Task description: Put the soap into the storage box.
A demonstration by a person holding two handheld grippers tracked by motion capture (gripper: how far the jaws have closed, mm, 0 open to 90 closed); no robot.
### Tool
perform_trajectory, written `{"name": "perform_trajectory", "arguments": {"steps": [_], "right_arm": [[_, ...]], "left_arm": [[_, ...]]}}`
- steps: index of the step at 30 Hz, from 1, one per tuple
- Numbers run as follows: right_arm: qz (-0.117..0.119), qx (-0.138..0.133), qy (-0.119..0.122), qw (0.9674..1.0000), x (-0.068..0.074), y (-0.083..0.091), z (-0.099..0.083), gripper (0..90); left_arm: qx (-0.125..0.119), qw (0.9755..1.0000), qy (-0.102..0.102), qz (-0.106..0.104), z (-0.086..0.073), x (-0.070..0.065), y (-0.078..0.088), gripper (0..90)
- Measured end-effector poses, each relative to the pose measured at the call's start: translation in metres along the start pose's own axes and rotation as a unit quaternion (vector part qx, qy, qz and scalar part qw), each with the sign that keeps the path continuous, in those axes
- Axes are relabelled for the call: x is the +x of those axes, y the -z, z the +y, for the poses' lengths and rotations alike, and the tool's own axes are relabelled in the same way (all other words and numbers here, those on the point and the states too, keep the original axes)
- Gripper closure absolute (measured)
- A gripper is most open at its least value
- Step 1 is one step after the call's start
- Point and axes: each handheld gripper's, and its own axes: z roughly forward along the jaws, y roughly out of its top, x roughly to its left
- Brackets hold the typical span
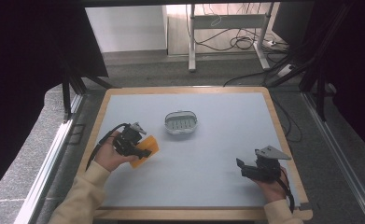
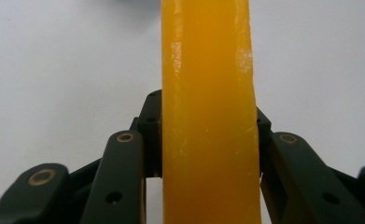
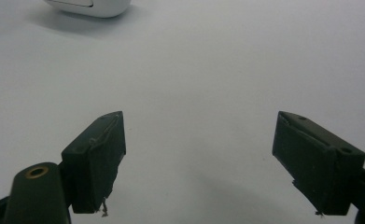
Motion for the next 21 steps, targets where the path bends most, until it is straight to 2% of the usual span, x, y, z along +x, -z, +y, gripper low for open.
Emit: {"name": "perform_trajectory", "arguments": {"steps": [6,14,21], "right_arm": [[0.0,0.001,-0.001,1.0,0.0,0.0,0.0,17.5],[0.0,0.006,0.001,1.0,0.0,-0.001,-0.001,17.6],[0.004,0.002,0.004,1.0,0.0,-0.001,-0.001,17.6]], "left_arm": [[0.0,1.0,-0.003,0.003,0.004,0.003,-0.001,62.4],[-0.008,0.9999,0.005,0.008,0.008,0.01,0.001,62.4],[-0.011,0.9999,0.001,0.003,0.014,0.012,0.001,62.4]]}}
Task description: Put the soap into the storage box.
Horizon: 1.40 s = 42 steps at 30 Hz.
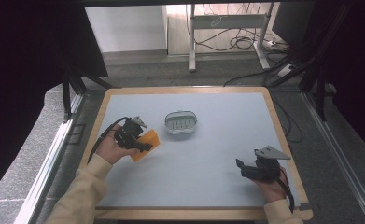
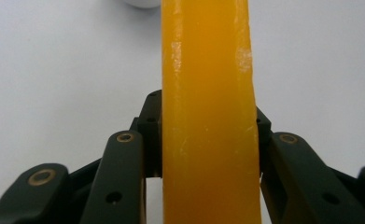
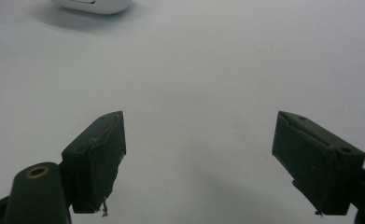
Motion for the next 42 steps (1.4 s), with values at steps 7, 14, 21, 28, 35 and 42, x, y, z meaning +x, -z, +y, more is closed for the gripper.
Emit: {"name": "perform_trajectory", "arguments": {"steps": [7,14,21,28,35,42], "right_arm": [[-0.002,0.0,0.003,1.0,0.0,0.0,0.0,17.6],[-0.005,0.004,0.002,1.0,0.0,0.0,0.0,17.6],[-0.003,0.005,0.001,1.0,-0.001,0.0,0.0,17.6],[-0.002,0.005,0.003,1.0,-0.002,-0.001,-0.001,17.6],[-0.003,0.005,0.002,1.0,-0.002,-0.001,-0.001,17.6],[-0.004,0.007,0.002,1.0,-0.003,-0.001,-0.001,17.6]], "left_arm": [[0.003,0.9999,-0.008,0.006,0.009,-0.001,-0.003,62.4],[0.001,0.9999,-0.016,0.006,0.019,0.0,-0.004,62.4],[-0.002,0.9997,-0.025,0.004,0.03,0.003,-0.003,62.4],[-0.001,0.9993,-0.038,0.004,0.04,0.005,0.0,62.4],[-0.007,0.9991,-0.043,0.0,0.051,0.008,0.002,62.4],[-0.002,0.9987,-0.051,-0.002,0.06,0.01,-0.001,62.4]]}}
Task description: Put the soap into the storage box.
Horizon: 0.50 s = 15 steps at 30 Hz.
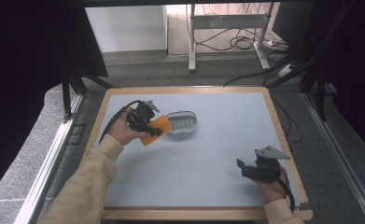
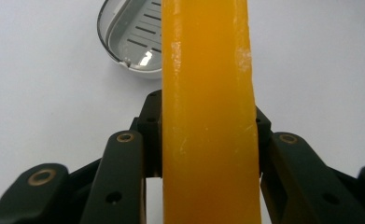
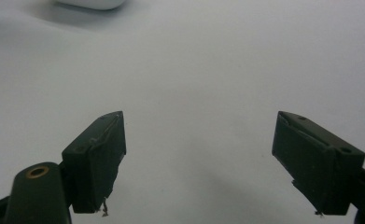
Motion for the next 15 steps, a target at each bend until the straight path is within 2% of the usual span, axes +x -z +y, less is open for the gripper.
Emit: {"name": "perform_trajectory", "arguments": {"steps": [5,15], "right_arm": [[0.0,-0.002,-0.001,1.0,-0.001,0.0,0.0,17.6],[-0.002,0.0,0.003,1.0,0.0,0.0,0.0,17.6]], "left_arm": [[0.005,0.9999,-0.006,0.007,0.007,0.004,0.001,62.4],[0.009,0.9998,-0.018,0.005,0.018,0.003,-0.008,62.4]]}}
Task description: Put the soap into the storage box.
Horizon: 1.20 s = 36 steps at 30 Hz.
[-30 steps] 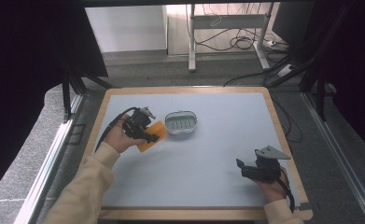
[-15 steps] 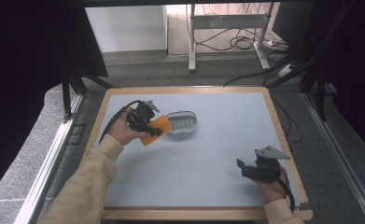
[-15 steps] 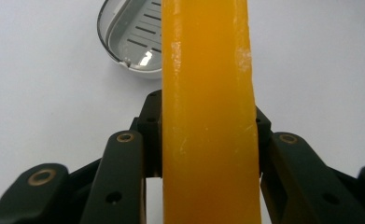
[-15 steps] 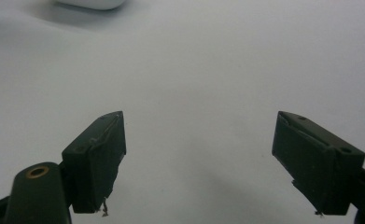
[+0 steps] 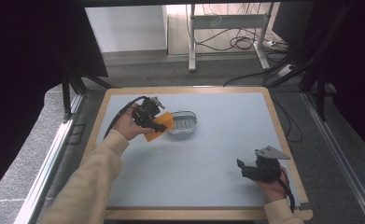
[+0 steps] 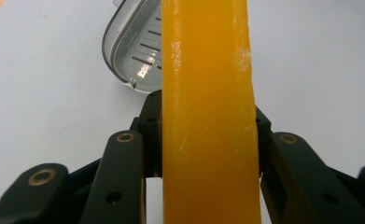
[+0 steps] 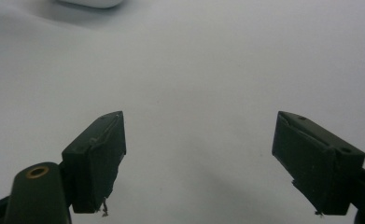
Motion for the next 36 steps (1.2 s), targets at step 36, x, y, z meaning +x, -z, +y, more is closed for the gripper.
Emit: {"name": "perform_trajectory", "arguments": {"steps": [36], "right_arm": [[0.007,-0.002,-0.003,1.0,0.002,0.0,0.0,17.6]], "left_arm": [[-0.003,0.9982,-0.055,-0.026,0.039,0.002,-0.028,62.5]]}}
